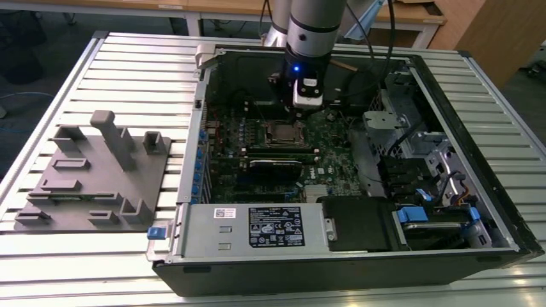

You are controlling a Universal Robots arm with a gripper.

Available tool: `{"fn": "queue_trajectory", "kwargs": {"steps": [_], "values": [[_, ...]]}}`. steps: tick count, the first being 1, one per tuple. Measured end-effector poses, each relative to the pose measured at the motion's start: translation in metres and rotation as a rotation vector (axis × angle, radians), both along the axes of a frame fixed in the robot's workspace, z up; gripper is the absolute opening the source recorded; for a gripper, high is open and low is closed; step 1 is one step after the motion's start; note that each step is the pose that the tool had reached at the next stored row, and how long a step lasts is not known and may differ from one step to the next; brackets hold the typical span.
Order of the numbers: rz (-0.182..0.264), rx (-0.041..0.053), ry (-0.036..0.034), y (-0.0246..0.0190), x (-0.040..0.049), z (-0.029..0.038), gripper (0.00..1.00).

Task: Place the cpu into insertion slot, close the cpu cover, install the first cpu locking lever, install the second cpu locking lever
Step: 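Close the cpu cover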

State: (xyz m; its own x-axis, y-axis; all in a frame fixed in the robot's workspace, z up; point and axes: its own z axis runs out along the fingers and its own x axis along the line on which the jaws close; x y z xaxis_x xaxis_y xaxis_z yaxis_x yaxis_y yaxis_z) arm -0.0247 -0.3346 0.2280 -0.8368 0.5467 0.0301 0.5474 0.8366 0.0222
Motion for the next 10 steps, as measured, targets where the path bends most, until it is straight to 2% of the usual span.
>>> {"fn": "queue_trajectory", "kwargs": {"steps": [10], "values": [[0.157, 0.0061, -0.0001, 0.0001, 0.0000, -0.0007, 0.10]]}}
